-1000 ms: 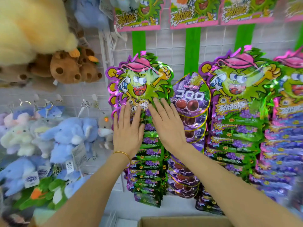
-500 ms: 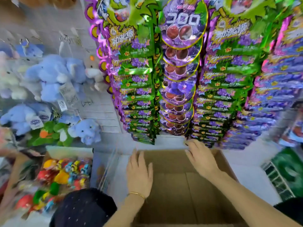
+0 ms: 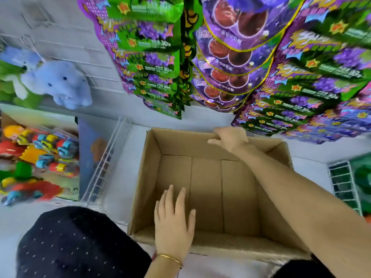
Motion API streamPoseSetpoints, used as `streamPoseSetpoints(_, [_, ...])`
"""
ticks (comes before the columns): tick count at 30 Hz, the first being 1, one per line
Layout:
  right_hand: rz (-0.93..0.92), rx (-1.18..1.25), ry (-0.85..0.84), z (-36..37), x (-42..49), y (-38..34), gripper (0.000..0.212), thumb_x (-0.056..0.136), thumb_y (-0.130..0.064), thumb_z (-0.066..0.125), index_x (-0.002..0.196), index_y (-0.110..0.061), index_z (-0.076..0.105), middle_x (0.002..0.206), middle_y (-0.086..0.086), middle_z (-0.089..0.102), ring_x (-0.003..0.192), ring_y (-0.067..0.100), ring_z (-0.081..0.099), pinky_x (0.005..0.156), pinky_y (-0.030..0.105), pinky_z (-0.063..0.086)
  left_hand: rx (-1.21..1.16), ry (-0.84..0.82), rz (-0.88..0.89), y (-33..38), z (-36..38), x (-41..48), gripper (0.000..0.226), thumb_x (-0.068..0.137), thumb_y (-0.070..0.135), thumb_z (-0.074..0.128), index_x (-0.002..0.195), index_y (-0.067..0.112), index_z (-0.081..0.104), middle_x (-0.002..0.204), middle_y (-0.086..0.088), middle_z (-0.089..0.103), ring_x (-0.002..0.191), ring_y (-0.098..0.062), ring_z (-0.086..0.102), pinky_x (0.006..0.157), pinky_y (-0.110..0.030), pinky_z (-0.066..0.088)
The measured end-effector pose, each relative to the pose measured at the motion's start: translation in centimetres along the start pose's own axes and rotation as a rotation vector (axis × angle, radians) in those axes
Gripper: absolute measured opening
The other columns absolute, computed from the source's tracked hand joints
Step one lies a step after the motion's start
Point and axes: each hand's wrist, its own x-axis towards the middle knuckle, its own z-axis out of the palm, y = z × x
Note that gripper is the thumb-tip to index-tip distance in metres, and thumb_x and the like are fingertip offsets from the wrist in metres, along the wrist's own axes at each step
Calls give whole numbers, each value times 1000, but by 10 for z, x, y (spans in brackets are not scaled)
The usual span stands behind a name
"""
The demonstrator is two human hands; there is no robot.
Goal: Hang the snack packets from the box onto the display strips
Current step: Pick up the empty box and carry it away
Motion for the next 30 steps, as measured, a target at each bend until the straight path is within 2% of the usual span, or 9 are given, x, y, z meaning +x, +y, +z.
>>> streamPoseSetpoints(5, [-159, -46, -19, -25, -3, 2, 43, 90, -53, 44, 91, -12, 57, 93, 11, 67, 91, 30, 63, 57, 30, 29, 24, 112, -103, 12, -30, -21, 52, 89, 43, 45, 133, 17, 40, 142, -16, 39, 130, -32, 35, 106, -50, 33])
streamPoseSetpoints(7, [-218, -74, 5, -47, -12, -5, 37, 87, -47, 54, 79, -11, 55, 78, 16, 67, 75, 32, 65, 56, 31, 33, -82, 180, -368, 19, -51, -37, 67, 79, 33, 65, 136, 8, 39, 144, -20, 34, 131, -37, 34, 106, -52, 32])
streamPoseSetpoints(10, [-248, -176, 99, -81, -28, -18, 45, 57, -44, 84, 50, -12, 54, 36, 7, 50, 30, 21, 51, 40, 18, 35, -382, 244, -873, 37, -86, -64, 89, 68, 20, 79, 140, 4, 29, 146, -19, 31, 130, -31, 35, 108, -43, 28])
streamPoseSetpoints(12, [-223, -166, 103, -106, -37, -27, 48, 52, -46, 85, 44, -13, 51, 31, 4, 44, 25, 18, 45, 42, 14, 29, -695, 314, -1121, 50, -107, -80, 99, 64, 14, 81, 144, 10, 22, 145, -13, 35, 123, -20, 43, 108, -36, 31])
streamPoseSetpoints(14, [-231, -154, 124, -139, -49, -41, 49, 56, -48, 83, 44, -14, 50, 32, 4, 44, 26, 18, 44, 42, 13, 26, -983, 247, -1270, 67, -125, -94, 102, 71, 21, 77, 146, 10, 9, 146, -13, 32, 130, -25, 39, 110, -38, 31])
streamPoseSetpoints(17, [-235, -204, 131, -184, -68, -63, 50, 58, -54, 79, 45, -16, 49, 32, 0, 42, 27, 17, 43, 42, 11, 18, -1155, 160, -1280, 97, -157, -104, 98, 74, 36, 72, 146, 14, 10, 148, -12, 31, 136, -26, 34, 113, -42, 29])
streamPoseSetpoints(20, [-288, -195, 144, -216, -84, -81, 49, 64, -49, 78, 47, -13, 49, 35, 4, 45, 28, 19, 44, 44, 11, 13, -1161, 215, -1300, 102, -192, -111, 88, 80, 16, 68, 146, 20, 11, 146, -6, 35, 133, -24, 38, 113, -42, 30])
streamPoseSetpoints(24, [-345, -42, 142, -261, -99, -116, 45, 78, -33, 72, 54, -6, 46, 39, 15, 48, 31, 24, 44, 48, 12, 11, -1127, 315, -1295, 82, -238, -129, 77, 72, 9, 64, 136, 35, 29, 118, 4, 61, 102, -19, 62, 97, -45, 47])
streamPoseSetpoints(30, [-365, -43, 144, -316, -109, -223, 44, 93, -41, 48, 84, 0, 58, 75, 24, 65, 70, 38, 63, 49, 28, 25, -1114, 522, -1382, 32, -317, -153, 71, 75, 8, 56, 132, 43, 31, 113, 9, 61, 93, -20, 62, 90, -46, 51])
